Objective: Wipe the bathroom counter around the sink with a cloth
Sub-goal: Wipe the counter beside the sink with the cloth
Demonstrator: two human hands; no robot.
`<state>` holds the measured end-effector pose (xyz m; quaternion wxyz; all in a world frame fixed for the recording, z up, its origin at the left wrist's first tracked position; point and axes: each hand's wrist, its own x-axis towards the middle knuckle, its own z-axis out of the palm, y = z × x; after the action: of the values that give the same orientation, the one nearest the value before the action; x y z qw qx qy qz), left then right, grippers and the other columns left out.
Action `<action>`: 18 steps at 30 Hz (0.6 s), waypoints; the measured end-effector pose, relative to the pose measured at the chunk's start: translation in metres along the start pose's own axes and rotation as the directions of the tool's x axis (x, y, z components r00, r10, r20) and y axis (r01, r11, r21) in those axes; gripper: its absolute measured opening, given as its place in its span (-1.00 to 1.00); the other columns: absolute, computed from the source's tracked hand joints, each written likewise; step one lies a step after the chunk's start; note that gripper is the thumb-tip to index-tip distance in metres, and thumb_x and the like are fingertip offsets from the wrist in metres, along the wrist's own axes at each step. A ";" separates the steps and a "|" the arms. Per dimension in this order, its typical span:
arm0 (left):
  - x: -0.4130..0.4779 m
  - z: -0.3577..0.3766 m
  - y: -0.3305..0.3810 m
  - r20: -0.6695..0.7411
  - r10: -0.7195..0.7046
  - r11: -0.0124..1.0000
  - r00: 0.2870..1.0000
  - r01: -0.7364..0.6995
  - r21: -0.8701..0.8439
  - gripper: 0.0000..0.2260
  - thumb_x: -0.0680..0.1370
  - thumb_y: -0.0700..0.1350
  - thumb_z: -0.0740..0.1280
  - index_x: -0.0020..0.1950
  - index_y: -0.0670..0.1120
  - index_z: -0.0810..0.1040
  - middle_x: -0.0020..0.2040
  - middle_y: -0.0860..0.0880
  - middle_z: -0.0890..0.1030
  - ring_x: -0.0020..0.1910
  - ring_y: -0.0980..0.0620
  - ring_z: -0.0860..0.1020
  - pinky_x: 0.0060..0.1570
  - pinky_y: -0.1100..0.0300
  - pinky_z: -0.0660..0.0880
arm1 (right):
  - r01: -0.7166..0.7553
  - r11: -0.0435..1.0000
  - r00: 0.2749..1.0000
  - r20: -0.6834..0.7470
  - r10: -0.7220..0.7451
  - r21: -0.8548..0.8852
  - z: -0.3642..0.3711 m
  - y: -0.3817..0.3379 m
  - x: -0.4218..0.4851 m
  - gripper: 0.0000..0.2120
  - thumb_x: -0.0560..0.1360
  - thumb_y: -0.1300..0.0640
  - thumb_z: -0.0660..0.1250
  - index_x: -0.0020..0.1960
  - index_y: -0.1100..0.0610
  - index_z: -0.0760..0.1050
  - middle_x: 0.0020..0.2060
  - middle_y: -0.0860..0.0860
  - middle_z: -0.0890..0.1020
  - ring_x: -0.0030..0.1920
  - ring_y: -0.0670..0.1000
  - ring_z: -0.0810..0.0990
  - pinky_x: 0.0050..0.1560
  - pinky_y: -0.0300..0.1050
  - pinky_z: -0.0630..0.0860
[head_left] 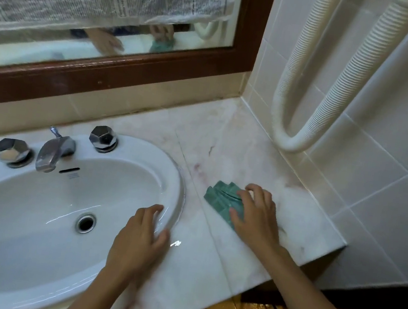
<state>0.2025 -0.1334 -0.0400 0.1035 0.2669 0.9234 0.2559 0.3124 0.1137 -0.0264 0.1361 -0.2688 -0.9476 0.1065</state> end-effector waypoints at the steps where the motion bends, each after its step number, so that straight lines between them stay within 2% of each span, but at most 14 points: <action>1: 0.001 0.000 0.001 -0.007 0.001 1.000 1.000 -0.001 0.010 -0.55 0.50 0.11 0.28 0.38 0.16 0.29 0.27 0.15 0.40 0.19 0.06 0.46 -0.08 0.17 0.34 | 0.073 0.997 0.997 -0.022 -0.072 0.012 0.010 -0.005 -0.004 -0.55 0.31 -0.05 0.44 0.14 0.12 0.52 0.12 0.07 0.52 0.09 0.10 0.43 0.05 0.02 0.48; 3: 0.004 0.001 0.004 -0.011 -0.002 0.999 1.000 0.003 0.034 -0.55 0.48 0.10 0.28 0.36 0.14 0.30 0.22 0.12 0.42 0.14 0.04 0.47 -0.12 0.17 0.33 | 0.096 0.995 0.995 0.038 -0.096 0.001 0.023 -0.009 -0.008 -0.50 0.29 -0.09 0.47 0.13 0.15 0.53 0.05 0.07 0.56 0.02 0.12 0.49 -0.01 0.01 0.50; 6: 0.004 0.003 0.003 -0.018 0.003 0.999 1.000 -0.002 0.044 -0.55 0.48 0.09 0.29 0.35 0.13 0.31 0.18 0.10 0.43 0.09 0.02 0.48 -0.13 0.17 0.34 | 0.011 0.999 1.000 0.007 -0.012 0.038 0.029 -0.009 -0.002 -0.62 0.28 0.13 0.52 0.05 0.20 0.55 -0.04 0.10 0.58 -0.08 0.14 0.54 -0.13 0.00 0.53; 9: 0.004 0.004 0.001 -0.026 0.001 0.999 1.000 0.000 0.047 -0.55 0.48 0.10 0.28 0.35 0.13 0.30 0.19 0.10 0.43 0.09 0.01 0.48 -0.13 0.17 0.36 | 0.016 1.000 0.997 -0.073 -0.014 0.021 0.026 -0.018 0.003 -0.73 0.22 0.31 0.49 -0.10 0.22 0.55 -0.14 0.11 0.57 -0.17 0.16 0.53 -0.28 0.00 0.50; 10: 0.004 0.004 0.002 -0.026 0.002 0.999 1.000 0.000 0.047 -0.55 0.47 0.10 0.28 0.35 0.14 0.30 0.19 0.10 0.43 0.10 0.01 0.48 -0.12 0.16 0.37 | -0.009 0.998 0.996 -0.085 0.014 0.066 0.023 -0.020 0.004 -0.75 0.21 0.35 0.46 -0.13 0.22 0.55 -0.16 0.12 0.57 -0.18 0.17 0.53 -0.29 0.01 0.49; 12: 0.004 0.004 0.003 -0.028 -0.006 0.999 1.000 0.007 0.041 -0.55 0.47 0.11 0.28 0.35 0.14 0.30 0.18 0.10 0.43 0.09 0.01 0.49 -0.10 0.14 0.40 | -0.172 0.947 0.977 -0.077 0.199 0.272 0.009 -0.022 0.014 -0.81 0.30 0.39 0.36 -0.14 0.19 0.51 -0.19 0.14 0.58 -0.18 0.19 0.52 -0.27 0.02 0.49; 14: 0.004 0.003 0.004 -0.036 -0.010 0.999 0.999 0.012 0.042 -0.55 0.46 0.10 0.28 0.34 0.14 0.31 0.16 0.09 0.45 0.08 0.00 0.50 -0.09 0.11 0.45 | -0.386 0.813 0.911 0.041 0.411 0.436 -0.008 -0.011 0.032 -0.82 0.39 0.38 0.25 -0.13 0.12 0.43 -0.25 0.13 0.57 -0.22 0.18 0.52 -0.30 -0.01 0.46; 15: 0.003 0.003 0.004 -0.037 -0.007 0.999 0.999 0.008 0.046 -0.55 0.46 0.10 0.28 0.33 0.13 0.31 0.16 0.08 0.45 0.07 -0.01 0.50 -0.08 0.10 0.46 | -0.439 0.752 0.882 0.074 0.466 0.492 -0.017 -0.003 0.044 -0.80 0.40 0.38 0.22 -0.13 0.09 0.41 -0.27 0.12 0.57 -0.24 0.17 0.53 -0.32 -0.03 0.44; 16: 0.003 0.003 0.005 -0.035 -0.005 0.999 0.999 0.006 0.049 -0.56 0.46 0.10 0.27 0.33 0.13 0.31 0.15 0.08 0.45 0.07 -0.01 0.50 -0.08 0.10 0.46 | -0.453 0.715 0.865 0.070 0.496 0.532 -0.026 0.003 0.056 -0.78 0.39 0.39 0.20 -0.13 0.07 0.40 -0.27 0.11 0.58 -0.24 0.18 0.54 -0.32 -0.04 0.44; 17: 0.003 0.002 0.005 -0.033 -0.006 0.999 0.999 0.008 0.047 -0.56 0.47 0.10 0.28 0.33 0.13 0.31 0.16 0.08 0.45 0.07 -0.01 0.50 -0.09 0.10 0.46 | -0.439 0.726 0.862 0.020 0.507 0.529 -0.034 0.005 0.068 -0.77 0.39 0.39 0.21 -0.11 0.07 0.41 -0.26 0.10 0.60 -0.23 0.20 0.56 -0.30 -0.03 0.45; 18: 0.003 0.002 0.005 -0.030 -0.010 0.999 0.999 0.011 0.044 -0.56 0.47 0.09 0.28 0.33 0.13 0.31 0.16 0.08 0.45 0.07 -0.01 0.49 -0.09 0.11 0.45 | -0.404 0.790 0.875 -0.056 0.481 0.462 -0.040 0.004 0.077 -0.77 0.40 0.38 0.23 -0.09 0.07 0.43 -0.25 0.12 0.62 -0.21 0.21 0.57 -0.28 -0.01 0.46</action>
<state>0.2031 -0.1271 -0.0388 0.0850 0.2603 0.9317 0.2388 0.2639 0.1633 0.0251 0.2446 -0.4545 -0.7940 0.3212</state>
